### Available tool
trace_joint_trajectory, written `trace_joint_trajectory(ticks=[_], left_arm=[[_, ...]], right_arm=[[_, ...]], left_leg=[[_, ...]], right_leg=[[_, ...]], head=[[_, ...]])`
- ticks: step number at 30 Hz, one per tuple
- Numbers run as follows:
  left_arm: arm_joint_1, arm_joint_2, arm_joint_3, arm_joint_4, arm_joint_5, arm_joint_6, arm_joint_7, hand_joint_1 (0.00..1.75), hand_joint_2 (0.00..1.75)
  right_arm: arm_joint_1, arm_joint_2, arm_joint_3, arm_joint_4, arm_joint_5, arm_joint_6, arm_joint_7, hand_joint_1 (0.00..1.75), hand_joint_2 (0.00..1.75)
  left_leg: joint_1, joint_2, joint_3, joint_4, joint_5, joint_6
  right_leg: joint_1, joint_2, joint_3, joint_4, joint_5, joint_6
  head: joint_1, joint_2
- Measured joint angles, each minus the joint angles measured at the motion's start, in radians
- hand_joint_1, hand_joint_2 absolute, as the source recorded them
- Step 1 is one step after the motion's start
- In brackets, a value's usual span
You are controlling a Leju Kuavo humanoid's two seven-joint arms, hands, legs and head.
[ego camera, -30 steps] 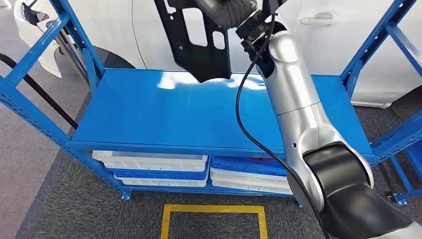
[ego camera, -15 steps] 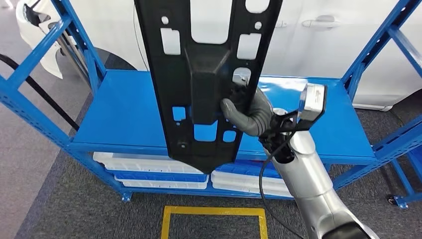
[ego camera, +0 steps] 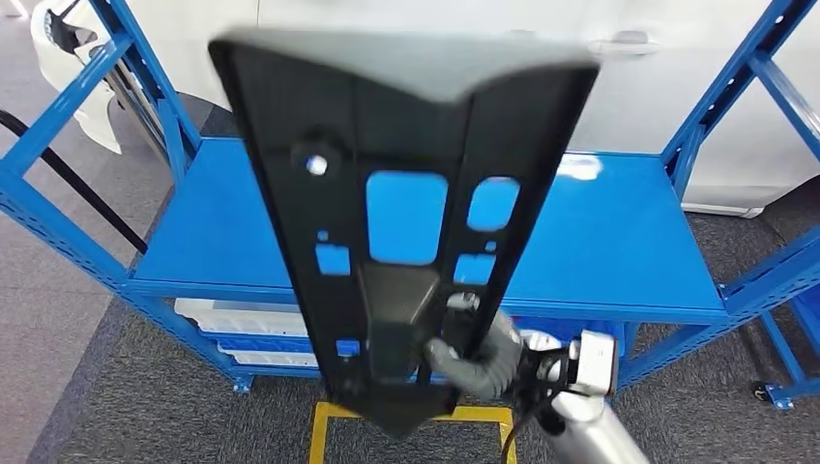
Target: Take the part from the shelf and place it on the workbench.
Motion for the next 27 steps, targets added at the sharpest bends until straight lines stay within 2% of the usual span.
trace_joint_trajectory(ticks=[2,4,5,7,8,9,10,12,13,14,17,19,20,22,23,24,25,27], left_arm=[[0.001,-0.001,-0.001,0.000,-0.002,0.000,-0.008,0.00,1.75],[-0.001,-0.003,-0.002,0.000,-0.010,-0.005,-0.011,0.00,1.75],[-0.002,-0.003,-0.003,0.000,-0.016,-0.009,-0.011,0.00,1.75],[-0.003,-0.003,-0.003,0.000,-0.031,-0.019,-0.011,0.00,1.75],[-0.003,-0.003,-0.004,0.000,-0.036,-0.023,-0.012,0.00,1.75],[-0.003,-0.003,-0.004,0.000,-0.043,-0.025,-0.012,0.00,1.75],[-0.003,-0.004,-0.004,0.000,-0.053,-0.026,-0.011,0.00,1.75],[-0.005,-0.004,-0.004,0.000,-0.079,-0.024,-0.006,0.00,1.75],[-0.006,-0.005,-0.004,0.000,-0.090,-0.022,-0.003,0.00,1.75],[-0.007,-0.005,-0.004,0.000,-0.097,-0.020,0.000,0.00,1.75],[-0.009,-0.005,-0.004,0.000,-0.103,-0.017,0.003,0.00,1.75],[-0.009,-0.005,-0.004,0.000,-0.105,-0.016,0.004,0.00,1.75],[-0.010,-0.005,-0.003,0.000,-0.106,-0.015,0.003,0.00,1.75],[-0.015,-0.005,-0.003,0.000,-0.103,-0.011,0.002,0.00,1.75],[-0.017,-0.005,-0.003,0.000,-0.098,-0.006,0.002,0.00,1.75],[-0.018,-0.005,-0.002,0.000,-0.091,0.000,0.002,0.00,1.75],[-0.018,-0.005,-0.001,0.000,-0.082,0.003,0.002,0.00,1.75],[-0.014,-0.004,0.001,0.000,-0.070,-0.001,0.006,0.00,1.75]], right_arm=[[0.075,-0.001,0.029,-0.008,0.053,-0.015,-0.042,1.75,1.75],[0.123,-0.002,0.045,-0.013,0.081,-0.020,-0.083,1.75,1.75],[0.141,-0.002,0.050,-0.017,0.091,-0.021,-0.097,1.75,1.75],[0.178,-0.003,0.057,-0.023,0.110,-0.022,-0.108,1.75,1.75],[0.195,-0.003,0.061,-0.025,0.118,-0.023,-0.108,1.75,1.75],[0.209,-0.003,0.065,-0.025,0.123,-0.022,-0.107,1.75,1.75],[0.218,-0.003,0.068,-0.026,0.126,-0.020,-0.105,1.75,1.75],[0.221,-0.003,0.071,-0.028,0.126,-0.016,-0.099,1.75,1.75],[0.221,-0.003,0.072,-0.028,0.126,-0.015,-0.097,1.75,1.75],[0.221,-0.003,0.072,-0.029,0.125,-0.015,-0.096,1.75,1.75],[0.221,-0.002,0.072,-0.030,0.125,-0.015,-0.095,1.75,1.75],[0.221,-0.002,0.072,-0.032,0.125,-0.015,-0.095,1.75,1.75],[0.221,-0.001,0.073,-0.033,0.125,-0.015,-0.095,1.75,1.75],[0.223,0.000,0.073,-0.033,0.125,-0.014,-0.093,1.75,1.75],[0.225,0.000,0.073,-0.033,0.124,-0.013,-0.091,1.75,1.75],[0.229,0.000,0.073,-0.033,0.124,-0.011,-0.088,1.75,1.75],[0.232,0.000,0.073,-0.033,0.123,-0.007,-0.084,1.75,1.75],[0.236,0.003,0.073,-0.033,0.115,-0.001,-0.076,1.75,1.75]], left_leg=[[0.003,0.000,0.004,-0.011,0.004,0.007],[0.009,0.003,0.008,-0.021,0.011,0.016],[0.011,0.005,0.010,-0.024,0.014,0.019],[0.010,0.007,0.010,-0.025,0.014,0.021],[0.010,0.007,0.010,-0.024,0.014,0.022],[0.010,0.007,0.010,-0.024,0.014,0.021],[0.010,0.007,0.011,-0.023,0.013,0.020],[0.009,0.007,0.012,-0.019,0.010,0.015],[0.007,0.006,0.012,-0.015,0.006,0.009],[0.005,0.006,0.011,-0.013,0.004,0.003],[0.005,0.006,0.011,-0.011,0.000,-0.015],[0.008,0.006,-0.001,0.022,-0.025,-0.026],[0.009,0.006,-0.020,0.067,-0.053,-0.030],[0.009,0.006,-0.076,0.198,-0.118,-0.035],[0.009,0.006,-0.098,0.250,-0.136,-0.036],[0.009,0.006,-0.105,0.271,-0.135,-0.035],[0.009,0.006,-0.096,0.254,-0.115,-0.033],[0.009,0.006,-0.038,0.132,-0.046,-0.023]], right_leg=[[-0.001,0.000,0.000,0.000,0.000,0.010],[-0.002,0.002,-0.016,0.038,-0.029,0.021],[-0.005,0.003,-0.038,0.087,-0.059,0.025],[-0.009,0.003,-0.098,0.218,-0.120,0.033],[-0.013,0.003,-0.119,0.263,-0.132,0.036],[-0.016,0.003,-0.123,0.273,-0.125,0.038],[-0.020,0.003,-0.106,0.243,-0.101,0.040],[-0.026,0.002,-0.035,0.109,-0.041,0.041],[-0.026,0.003,-0.005,0.051,-0.023,0.038],[-0.026,0.003,0.012,0.017,-0.016,0.035],[-0.021,0.005,0.017,0.003,-0.016,0.015],[-0.023,0.004,0.020,-0.003,-0.013,0.002],[-0.024,0.003,0.021,-0.005,-0.012,-0.003],[-0.021,0.001,0.021,-0.005,-0.013,-0.009],[-0.019,0.000,0.021,-0.004,-0.013,-0.010],[-0.017,0.000,0.021,-0.003,-0.014,-0.011],[-0.016,0.001,0.022,-0.002,-0.014,-0.011],[-0.014,0.005,0.024,0.000,-0.016,-0.010]], head=[[0.000,0.000],[0.000,0.000],[0.000,0.000],[0.000,0.000],[0.000,0.000],[0.000,0.000],[0.000,0.000],[0.000,0.000],[0.000,0.000],[0.000,0.000],[0.000,0.000],[0.000,0.000],[0.000,0.000],[0.000,0.000],[0.000,0.000],[0.000,0.000],[0.000,0.000],[0.000,0.000]])
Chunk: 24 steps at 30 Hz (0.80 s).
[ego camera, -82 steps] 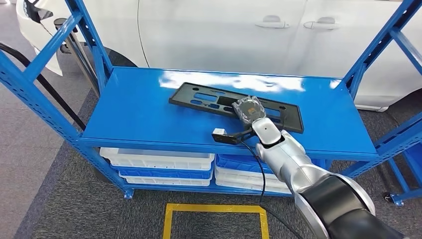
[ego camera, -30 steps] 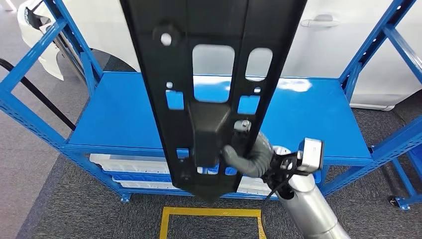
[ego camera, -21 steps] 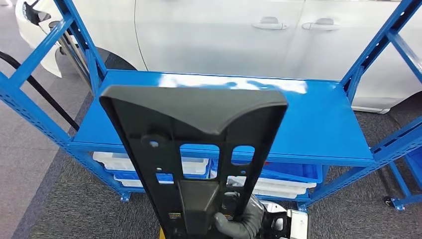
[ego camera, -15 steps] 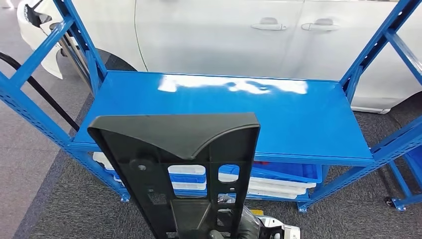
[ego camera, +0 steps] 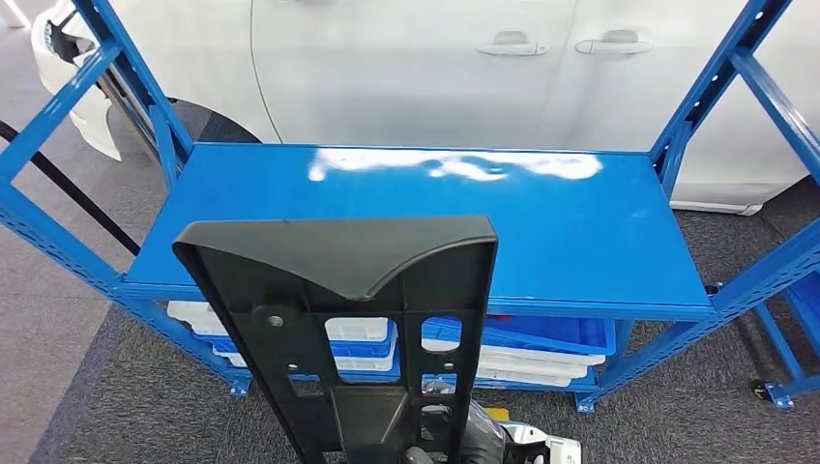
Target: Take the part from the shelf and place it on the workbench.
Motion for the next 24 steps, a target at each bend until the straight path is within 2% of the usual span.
trace_joint_trajectory(ticks=[2,5,7,8,10,11,12,13,14,16,17,18,21,23,24], left_arm=[[0.004,0.000,0.000,0.000,0.006,-0.009,0.006,0.00,1.75],[0.007,0.000,0.001,0.000,0.012,-0.015,0.017,0.00,1.75],[0.007,-0.002,0.001,0.000,0.013,-0.016,0.024,0.00,1.75],[0.007,-0.004,0.001,0.000,0.015,-0.016,0.027,0.00,1.75],[0.007,-0.004,0.002,0.000,0.020,-0.016,0.033,0.00,1.75],[0.007,-0.004,0.003,0.000,0.023,-0.016,0.036,0.00,1.75],[0.008,-0.004,0.004,0.000,0.026,-0.016,0.039,0.00,1.75],[0.008,-0.004,0.005,0.000,0.028,-0.016,0.042,0.00,1.75],[0.008,-0.004,0.006,0.000,0.030,-0.016,0.044,0.00,1.75],[0.007,-0.004,0.006,0.000,0.028,-0.017,0.048,0.00,1.75],[0.006,-0.004,0.006,0.000,0.027,-0.018,0.050,0.00,1.75],[0.006,-0.004,0.006,0.000,0.025,-0.019,0.051,0.00,1.75],[0.004,-0.004,0.006,0.000,0.024,-0.020,0.058,0.00,1.75],[0.002,-0.003,0.007,0.000,0.024,-0.020,0.061,0.00,1.75],[0.000,-0.003,0.007,0.000,0.024,-0.020,0.062,0.00,1.75]], right_arm=[[-0.003,0.006,-0.001,0.000,-0.011,0.003,0.010,1.75,1.75],[-0.011,0.012,-0.005,0.002,-0.030,0.000,0.028,1.75,1.75],[-0.013,0.014,-0.011,0.002,-0.042,-0.001,0.034,1.75,1.75],[-0.013,0.014,-0.014,0.002,-0.047,-0.001,0.035,1.75,1.75],[-0.005,0.014,-0.021,0.002,-0.056,0.000,0.035,1.75,1.75],[0.000,0.014,-0.024,0.003,-0.060,0.000,0.034,1.75,1.75],[0.005,0.014,-0.027,0.005,-0.066,0.001,0.033,1.75,1.75],[0.008,0.014,-0.030,0.006,-0.072,0.000,0.033,1.75,1.75],[0.009,0.013,-0.034,0.008,-0.079,-0.001,0.032,1.75,1.75],[0.008,0.013,-0.042,0.010,-0.091,-0.007,0.034,1.75,1.75],[0.009,0.014,-0.045,0.010,-0.095,-0.012,0.037,1.75,1.75],[0.011,0.014,-0.049,0.011,-0.098,-0.016,0.040,1.75,1.75],[0.021,0.014,-0.058,0.011,-0.105,-0.020,0.048,1.75,1.75],[0.025,0.014,-0.063,0.011,-0.112,-0.020,0.050,1.75,1.75],[0.025,0.014,-0.064,0.011,-0.114,-0.020,0.050,1.75,1.75]], left_leg=[[-0.004,0.000,0.046,-0.107,0.037,0.011],[-0.007,-0.004,0.051,-0.136,0.040,0.025],[-0.003,-0.004,0.053,-0.145,0.049,0.036],[0.000,-0.003,0.054,-0.149,0.053,0.041],[-0.001,-0.002,0.052,-0.150,0.055,0.045],[-0.002,-0.001,0.051,-0.149,0.055,0.047],[-0.003,-0.001,0.051,-0.149,0.055,0.047],[-0.003,-0.002,0.051,-0.148,0.054,0.046],[-0.003,-0.002,0.052,-0.147,0.054,0.045],[-0.005,-0.003,0.054,-0.144,0.049,0.040],[-0.007,-0.003,0.054,-0.142,0.047,0.036],[-0.009,-0.003,0.053,-0.141,0.046,0.031],[-0.008,-0.003,0.055,-0.140,0.040,0.014],[-0.007,-0.003,0.036,-0.090,0.006,0.003],[-0.006,-0.003,0.013,-0.037,-0.025,-0.001]], right_leg=[[0.004,0.002,-0.003,0.004,0.000,0.007],[0.005,0.002,-0.010,0.003,0.005,0.025],[0.004,0.001,-0.016,0.019,-0.009,0.036],[0.003,0.001,-0.031,0.054,-0.033,0.041],[0.000,0.000,-0.087,0.177,-0.098,0.048],[-0.002,0.000,-0.115,0.237,-0.120,0.051],[-0.003,0.000,-0.130,0.270,-0.124,0.053],[-0.005,0.000,-0.127,0.264,-0.109,0.053],[-0.006,0.000,-0.104,0.218,-0.078,0.052],[-0.005,0.000,-0.036,0.081,-0.019,0.046],[-0.004,0.000,-0.012,0.032,-0.005,0.042],[-0.002,0.000,-0.001,0.007,-0.002,0.036],[-0.001,0.001,0.001,-0.002,-0.002,0.019],[-0.005,-0.001,0.005,-0.009,0.000,0.007],[-0.005,-0.002,0.006,-0.010,0.000,0.003]], head=[[0.000,0.000],[0.000,0.000],[0.000,0.000],[0.000,0.000],[0.000,0.000],[0.000,0.000],[0.000,0.000],[0.000,0.000],[0.000,0.000],[0.000,0.000],[0.000,0.000],[0.000,0.000],[0.000,0.000],[0.000,0.000],[0.000,0.000]])
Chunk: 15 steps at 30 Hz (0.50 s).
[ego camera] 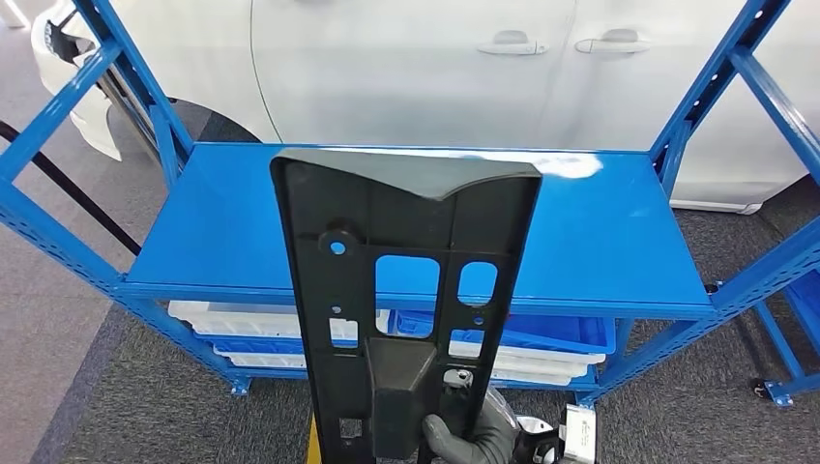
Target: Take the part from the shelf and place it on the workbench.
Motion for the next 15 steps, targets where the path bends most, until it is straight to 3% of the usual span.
trace_joint_trajectory(ticks=[2,3,4,5,7,9,13,15], left_arm=[[-0.006,0.000,0.001,0.000,0.001,-0.001,0.000,0.00,1.75],[-0.009,0.000,0.001,0.000,0.001,-0.002,0.000,0.00,1.75],[-0.010,0.000,0.001,0.000,0.000,-0.003,0.000,0.00,1.75],[-0.010,0.000,0.001,0.000,0.000,-0.004,0.002,0.00,1.75],[-0.005,0.000,0.001,0.000,-0.001,-0.006,0.006,0.00,1.75],[0.000,0.001,0.000,0.000,-0.002,-0.006,0.008,0.00,1.75],[0.004,0.000,0.000,0.000,0.004,-0.007,0.007,0.00,1.75],[0.005,0.000,0.001,0.000,0.009,-0.006,0.007,0.00,1.75]], right_arm=[[0.003,0.000,-0.002,0.000,-0.002,0.000,0.001,1.75,1.75],[0.004,0.000,-0.003,0.000,-0.002,0.000,0.001,1.75,1.75],[0.005,0.000,-0.004,0.000,-0.002,0.000,0.002,1.75,1.75],[0.004,0.000,-0.005,0.000,-0.003,0.000,0.004,1.75,1.75],[0.003,0.002,-0.006,0.000,-0.004,0.000,0.007,1.75,1.75],[0.001,0.005,-0.007,0.000,-0.007,0.000,0.012,1.75,1.75],[0.001,0.006,-0.008,0.000,-0.014,0.000,0.016,1.75,1.75],[0.001,0.006,-0.009,0.000,-0.019,0.001,0.017,1.75,1.75]], left_leg=[[0.000,0.000,-0.056,0.131,-0.058,-0.006],[0.000,0.000,-0.072,0.171,-0.066,-0.008],[0.000,0.000,-0.072,0.174,-0.055,-0.008],[0.001,0.000,-0.054,0.138,-0.025,-0.007],[0.001,0.000,0.005,0.007,0.043,0.000],[-0.002,0.000,0.040,-0.083,0.066,0.011],[0.000,-0.002,0.041,-0.105,0.070,0.038],[0.003,0.000,0.043,-0.111,0.076,0.048]], right_leg=[[0.001,-0.003,0.000,0.001,-0.001,-0.004],[0.002,-0.003,0.000,0.001,-0.001,-0.005],[0.002,-0.003,0.001,0.002,-0.002,-0.005],[0.002,-0.001,0.002,0.003,-0.003,-0.004],[0.003,0.002,0.004,0.006,-0.005,0.000],[0.007,0.004,0.000,0.010,-0.005,0.010],[0.008,0.001,-0.011,0.020,-0.009,0.032],[0.006,0.002,-0.039,0.087,-0.054,0.040]], head=[[0.000,0.000],[0.000,0.000],[0.000,0.000],[0.000,0.000],[0.000,0.000],[0.000,0.000],[0.000,0.000],[0.000,0.000]])
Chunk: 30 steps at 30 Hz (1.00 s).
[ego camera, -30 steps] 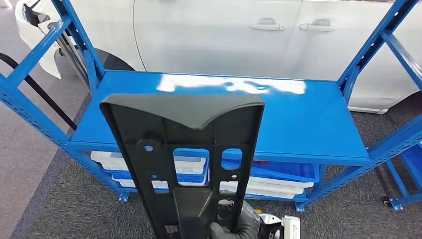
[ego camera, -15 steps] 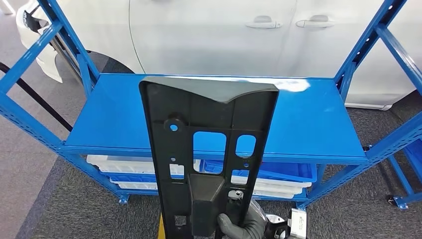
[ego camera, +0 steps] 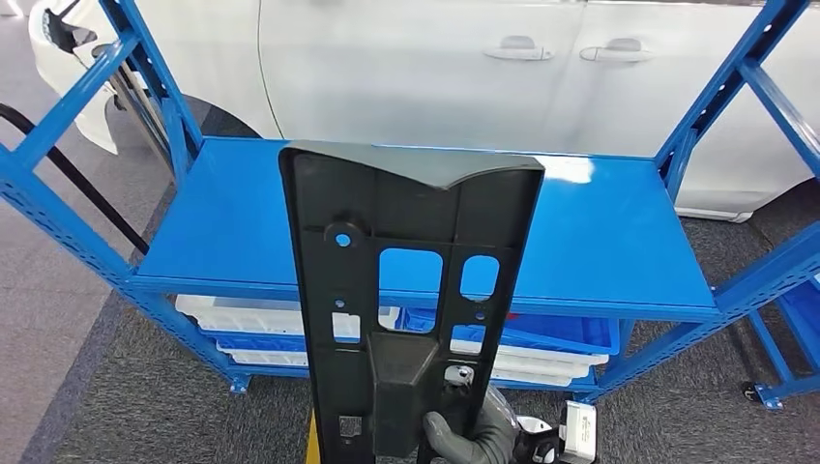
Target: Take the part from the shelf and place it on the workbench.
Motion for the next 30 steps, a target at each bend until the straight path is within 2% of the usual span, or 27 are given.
trace_joint_trajectory(ticks=[2,3,4,5,7,8,9,10,13,15,17,18,19,20,21,23,24,25,28,29,30], left_arm=[[0.001,0.000,0.000,0.000,0.004,0.001,-0.001,0.00,1.75],[0.001,0.000,0.001,0.000,0.006,0.002,-0.002,0.00,1.75],[0.002,0.000,0.001,0.000,0.008,0.002,-0.003,0.00,1.75],[0.002,0.000,0.001,0.000,0.009,0.003,-0.005,0.00,1.75],[0.002,0.000,0.001,0.000,0.010,0.004,-0.006,0.00,1.75],[0.002,0.000,0.001,0.000,0.009,0.004,-0.005,0.00,1.75],[0.001,0.000,0.001,0.000,0.009,0.004,-0.005,0.00,1.75],[0.001,0.000,0.001,0.000,0.008,0.004,-0.005,0.00,1.75],[0.000,0.000,0.001,0.000,0.005,0.004,-0.004,0.00,1.75],[-0.001,0.001,0.002,0.000,0.004,0.003,-0.003,0.00,1.75],[-0.006,0.002,0.003,0.000,0.005,0.002,-0.003,0.00,1.75],[-0.010,0.002,0.004,0.000,0.005,0.000,-0.003,0.00,1.75],[-0.012,0.003,0.004,0.000,0.005,-0.001,-0.003,0.00,1.75],[-0.012,0.003,0.005,0.000,0.005,-0.001,-0.002,0.00,1.75],[-0.010,0.003,0.005,0.000,0.004,-0.002,-0.001,0.00,1.75],[-0.004,0.003,0.005,0.000,0.003,-0.002,0.001,0.00,1.75],[0.000,0.003,0.005,0.000,0.004,-0.002,0.001,0.00,1.75],[0.003,0.003,0.005,0.000,0.004,-0.002,0.001,0.00,1.75],[0.005,0.003,0.005,0.000,0.004,-0.002,0.000,0.00,1.75],[0.005,0.003,0.005,0.000,0.003,-0.002,0.000,0.00,1.75],[0.005,0.002,0.006,0.000,0.003,-0.002,0.000,0.00,1.75]], right_arm=[[0.000,0.000,-0.001,0.001,-0.002,0.001,0.000,1.75,1.75],[0.001,0.000,-0.001,0.003,-0.003,0.002,0.001,1.75,1.75],[0.001,0.000,-0.002,0.006,-0.005,0.003,0.001,1.75,1.75],[0.001,0.000,-0.003,0.008,-0.006,0.003,0.001,1.75,1.75],[0.000,0.000,-0.004,0.011,-0.008,0.003,0.000,1.75,1.75],[-0.001,0.000,-0.005,0.012,-0.009,0.003,0.000,1.75,1.75],[-0.001,0.000,-0.005,0.012,-0.010,0.003,-0.001,1.75,1.75],[-0.001,0.000,-0.006,0.012,-0.012,0.003,-0.001,1.75,1.75],[0.000,0.000,-0.006,0.012,-0.014,0.003,-0.001,1.75,1.75],[-0.001,0.001,-0.006,0.012,-0.015,0.003,-0.002,1.75,1.75],[-0.001,0.001,-0.006,0.013,-0.016,0.003,-0.002,1.75,1.75],[-0.001,0.001,-0.006,0.015,-0.016,0.003,-0.002,1.75,1.75],[-0.001,0.001,-0.006,0.016,-0.016,0.003,-0.002,1.75,1.75],[-0.001,0.001,-0.006,0.017,-0.016,0.003,-0.002,1.75,1.75],[-0.001,0.001,-0.006,0.017,-0.016,0.003,-0.002,1.75,1.75],[-0.001,0.002,-0.006,0.017,-0.016,0.003,-0.002,1.75,1.75],[-0.001,0.002,-0.006,0.017,-0.016,0.003,-0.002,1.75,1.75],[-0.001,0.002,-0.006,0.017,-0.016,0.003,-0.002,1.75,1.75],[-0.002,0.002,-0.007,0.017,-0.016,0.003,-0.002,1.75,1.75],[-0.002,0.002,-0.007,0.017,-0.016,0.003,-0.002,1.75,1.75],[-0.002,0.002,-0.007,0.017,-0.016,0.003,-0.002,1.75,1.75]], left_leg=[[-0.002,0.002,-0.003,0.001,0.002,0.004],[-0.004,0.002,-0.004,0.001,0.002,0.005],[-0.005,0.002,-0.004,0.002,0.002,0.005],[-0.005,0.002,-0.004,0.003,0.002,0.005],[-0.006,0.000,-0.003,0.006,0.001,0.003],[-0.008,-0.001,-0.005,0.008,0.000,0.000],[-0.010,-0.001,-0.007,0.010,0.000,-0.003],[-0.011,-0.001,-0.009,0.010,0.000,-0.008],[-0.012,-0.001,-0.011,0.013,-0.004,-0.023],[-0.012,-0.001,-0.031,0.068,-0.047,-0.033],[-0.010,-0.001,-0.079,0.194,-0.120,-0.040],[-0.009,-0.001,-0.099,0.254,-0.147,-0.042],[-0.008,-0.001,-0.106,0.287,-0.155,-0.043],[-0.007,-0.001,-0.092,0.276,-0.142,-0.043],[-0.006,-0.001,-0.061,0.227,-0.113,-0.043],[-0.005,-0.001,0.014,0.082,-0.056,-0.039],[-0.005,-0.001,0.034,0.034,-0.043,-0.036],[-0.007,-0.002,0.040,0.010,-0.039,-0.031],[-0.007,-0.002,0.030,0.003,-0.030,-0.011],[-0.006,-0.001,0.028,0.000,-0.024,-0.004],[-0.005,0.001,0.024,-0.003,-0.017,0.004]], right_leg=[[-0.002,0.000,-0.057,0.126,-0.061,0.005],[-0.003,0.000,-0.081,0.178,-0.078,0.007],[-0.004,0.000,-0.089,0.197,-0.075,0.008],[-0.004,0.000,-0.079,0.178,-0.054,0.007],[-0.004,0.000,-0.017,0.052,0.011,-0.001],[-0.002,0.000,0.013,-0.011,0.034,-0.006],[0.000,0.000,0.032,-0.054,0.046,-0.010],[0.003,0.001,0.039,-0.072,0.047,-0.014],[0.001,0.001,0.038,-0.081,0.053,-0.028],[-0.005,-0.002,0.039,-0.089,0.060,-0.038],[-0.005,-0.006,0.034,-0.090,0.063,-0.043],[-0.004,-0.008,0.031,-0.089,0.065,-0.043],[-0.004,-0.010,0.029,-0.088,0.067,-0.043],[-0.004,-0.010,0.027,-0.087,0.068,-0.042],[-0.004,-0.009,0.026,-0.085,0.070,-0.040],[-0.003,-0.007,0.023,-0.079,0.072,-0.035],[-0.001,-0.006,0.018,-0.076,0.075,-0.030],[0.001,-0.005,0.013,-0.074,0.079,-0.024],[0.000,-0.004,0.005,-0.074,0.088,-0.004],[-0.001,-0.003,0.000,-0.064,0.078,0.002],[-0.003,-0.002,-0.012,-0.037,0.054,0.006]], head=[[0.000,0.000],[0.000,0.000],[0.000,0.000],[0.000,0.000],[0.000,0.000],[0.000,0.000],[0.000,0.000],[0.000,0.000],[0.000,0.000],[0.000,0.000],[0.000,0.000],[0.000,0.000],[0.000,0.000],[0.000,0.000],[0.000,0.000],[0.000,0.000],[0.000,0.000],[0.000,0.000],[0.000,0.000],[0.000,0.000],[0.000,0.000]])
